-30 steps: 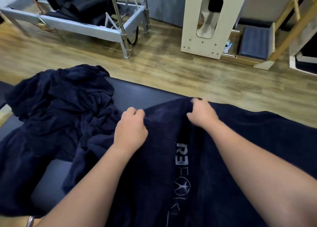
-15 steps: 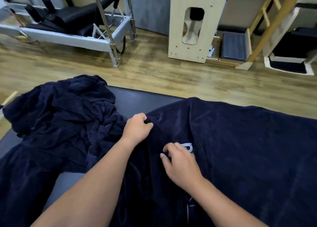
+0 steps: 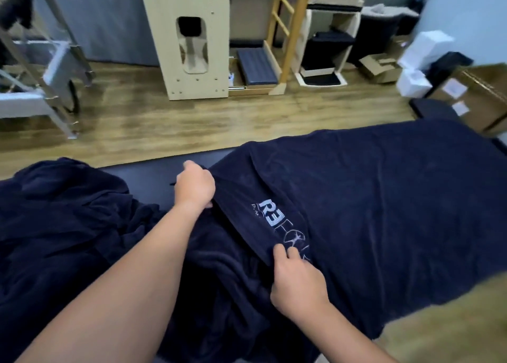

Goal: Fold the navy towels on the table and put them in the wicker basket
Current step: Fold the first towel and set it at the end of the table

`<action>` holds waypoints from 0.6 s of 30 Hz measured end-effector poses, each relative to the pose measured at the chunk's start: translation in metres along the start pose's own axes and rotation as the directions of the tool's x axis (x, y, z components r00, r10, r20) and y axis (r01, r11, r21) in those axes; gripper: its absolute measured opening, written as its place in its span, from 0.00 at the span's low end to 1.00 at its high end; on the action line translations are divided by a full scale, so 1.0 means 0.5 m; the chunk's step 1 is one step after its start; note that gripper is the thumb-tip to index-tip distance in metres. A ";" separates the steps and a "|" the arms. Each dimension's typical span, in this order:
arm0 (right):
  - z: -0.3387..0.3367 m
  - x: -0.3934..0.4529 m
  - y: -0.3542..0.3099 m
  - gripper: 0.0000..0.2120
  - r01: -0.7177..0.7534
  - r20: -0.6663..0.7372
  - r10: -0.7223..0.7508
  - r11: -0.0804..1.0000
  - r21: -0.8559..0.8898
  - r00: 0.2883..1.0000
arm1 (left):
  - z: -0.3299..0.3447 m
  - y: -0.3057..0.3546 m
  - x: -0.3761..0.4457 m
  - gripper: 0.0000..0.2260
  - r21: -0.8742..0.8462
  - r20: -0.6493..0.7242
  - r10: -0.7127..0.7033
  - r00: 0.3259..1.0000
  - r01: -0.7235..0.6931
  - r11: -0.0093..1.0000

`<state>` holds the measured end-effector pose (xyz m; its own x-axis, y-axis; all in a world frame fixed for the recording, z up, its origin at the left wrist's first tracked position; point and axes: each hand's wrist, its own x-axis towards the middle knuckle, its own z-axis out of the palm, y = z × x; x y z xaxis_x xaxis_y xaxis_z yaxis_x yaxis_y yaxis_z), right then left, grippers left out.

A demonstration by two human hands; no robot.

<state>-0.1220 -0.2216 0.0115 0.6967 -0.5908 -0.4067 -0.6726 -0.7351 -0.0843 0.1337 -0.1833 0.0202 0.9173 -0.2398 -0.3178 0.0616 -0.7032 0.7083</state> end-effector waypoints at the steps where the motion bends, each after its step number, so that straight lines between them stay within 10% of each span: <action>1: 0.002 -0.007 0.012 0.23 -0.057 0.017 0.057 0.998 0.000 0.998 | 0.001 0.007 0.005 0.09 -0.162 0.007 -0.037 0.999 0.038 0.986; 10: 0.038 -0.066 0.100 0.09 -0.259 0.243 0.228 0.961 0.101 0.943 | 0.014 0.072 0.056 0.31 -0.618 0.081 -0.030 0.996 0.074 0.783; 13: 0.047 -0.068 0.142 0.10 -0.378 0.060 0.382 0.859 0.346 0.922 | 0.045 0.111 0.036 0.34 -0.538 0.108 0.088 0.990 -0.016 0.843; 18: 0.045 -0.078 0.242 0.11 -0.340 -0.194 0.715 0.531 0.777 0.672 | 0.103 0.176 0.005 0.30 -0.601 0.282 0.109 0.953 0.087 0.794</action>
<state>-0.2361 -0.2802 -0.0033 0.0357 -0.9870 -0.1567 -0.7872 0.0688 -0.6129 0.1211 -0.2800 0.0493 0.7705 -0.4935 -0.4035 0.3653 -0.1769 0.9139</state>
